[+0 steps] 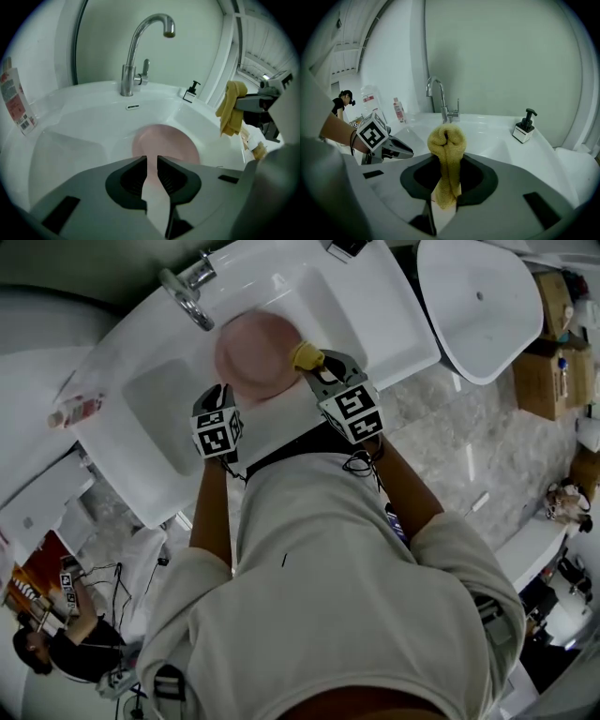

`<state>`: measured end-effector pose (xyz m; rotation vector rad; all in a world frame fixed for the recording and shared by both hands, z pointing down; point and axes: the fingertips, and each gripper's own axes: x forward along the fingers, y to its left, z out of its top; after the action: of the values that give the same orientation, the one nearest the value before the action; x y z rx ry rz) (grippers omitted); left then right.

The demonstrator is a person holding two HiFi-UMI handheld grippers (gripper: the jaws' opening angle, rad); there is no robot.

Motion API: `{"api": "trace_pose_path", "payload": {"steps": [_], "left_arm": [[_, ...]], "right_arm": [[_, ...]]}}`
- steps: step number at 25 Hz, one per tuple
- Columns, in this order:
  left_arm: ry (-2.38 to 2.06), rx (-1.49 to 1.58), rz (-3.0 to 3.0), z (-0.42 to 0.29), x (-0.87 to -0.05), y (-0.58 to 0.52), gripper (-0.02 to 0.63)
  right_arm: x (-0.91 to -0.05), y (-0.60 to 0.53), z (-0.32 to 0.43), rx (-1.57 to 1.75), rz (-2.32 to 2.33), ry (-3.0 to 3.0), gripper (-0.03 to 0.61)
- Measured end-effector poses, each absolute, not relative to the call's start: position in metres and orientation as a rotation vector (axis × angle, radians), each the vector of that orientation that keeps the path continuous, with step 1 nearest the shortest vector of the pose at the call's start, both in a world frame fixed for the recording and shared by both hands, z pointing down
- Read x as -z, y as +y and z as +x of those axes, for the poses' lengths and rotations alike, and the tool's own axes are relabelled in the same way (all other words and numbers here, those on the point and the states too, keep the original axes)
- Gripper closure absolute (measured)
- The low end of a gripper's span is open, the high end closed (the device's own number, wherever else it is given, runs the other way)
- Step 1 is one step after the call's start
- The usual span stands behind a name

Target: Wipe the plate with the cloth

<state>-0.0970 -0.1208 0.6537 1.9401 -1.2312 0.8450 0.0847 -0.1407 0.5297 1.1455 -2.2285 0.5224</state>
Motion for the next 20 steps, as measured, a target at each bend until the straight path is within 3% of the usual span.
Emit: {"api": "trace_pose_path", "payload": {"steps": [9, 20], "left_arm": [[-1.219, -0.885, 1.739, -0.105, -0.731, -0.129, 0.532], [-1.238, -0.825, 1.622, -0.107, -0.753, -0.138, 0.534]], "right_arm": [[-0.560, -0.158, 0.077, -0.526, 0.963, -2.193, 0.499], [-0.575, -0.171, 0.084, -0.541, 0.873, -2.182, 0.497]]}}
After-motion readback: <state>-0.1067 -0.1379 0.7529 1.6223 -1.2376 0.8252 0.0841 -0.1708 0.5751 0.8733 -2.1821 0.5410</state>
